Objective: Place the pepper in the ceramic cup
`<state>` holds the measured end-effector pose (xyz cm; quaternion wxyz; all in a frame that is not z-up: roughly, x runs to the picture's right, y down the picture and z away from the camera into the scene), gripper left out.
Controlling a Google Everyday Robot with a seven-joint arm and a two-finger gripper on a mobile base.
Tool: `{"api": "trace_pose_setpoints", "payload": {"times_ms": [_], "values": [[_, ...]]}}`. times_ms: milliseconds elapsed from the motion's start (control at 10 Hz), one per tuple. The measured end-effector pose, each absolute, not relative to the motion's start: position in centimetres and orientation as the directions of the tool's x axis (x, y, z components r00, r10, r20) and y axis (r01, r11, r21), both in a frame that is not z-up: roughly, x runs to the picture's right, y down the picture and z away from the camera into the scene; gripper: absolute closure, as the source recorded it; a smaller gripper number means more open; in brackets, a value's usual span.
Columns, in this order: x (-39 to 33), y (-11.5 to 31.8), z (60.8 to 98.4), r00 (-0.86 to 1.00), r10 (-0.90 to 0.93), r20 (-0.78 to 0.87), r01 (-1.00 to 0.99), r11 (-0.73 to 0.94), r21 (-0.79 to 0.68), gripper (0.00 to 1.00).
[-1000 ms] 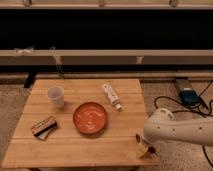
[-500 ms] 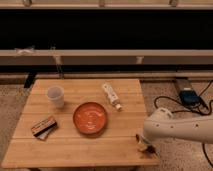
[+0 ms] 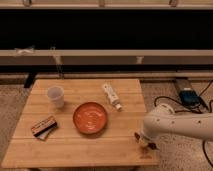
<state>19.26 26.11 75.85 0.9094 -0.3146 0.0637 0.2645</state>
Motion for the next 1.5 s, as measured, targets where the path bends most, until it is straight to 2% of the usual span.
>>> {"api": "trace_pose_setpoints", "payload": {"times_ms": [800,1000,1200,1500], "values": [[6.7,17.6,73.4,0.946,0.323,0.005,-0.247,0.732,-0.635,1.0],[-0.1,15.2,71.7,0.956,0.242,0.164,-0.078,0.751,-0.656,1.0],[-2.1,14.0,70.6,0.946,0.221,0.239,-0.006,0.747,-0.665,1.0],[-2.4,14.0,70.4,0.943,0.216,0.251,0.008,0.744,-0.668,1.0]]}}
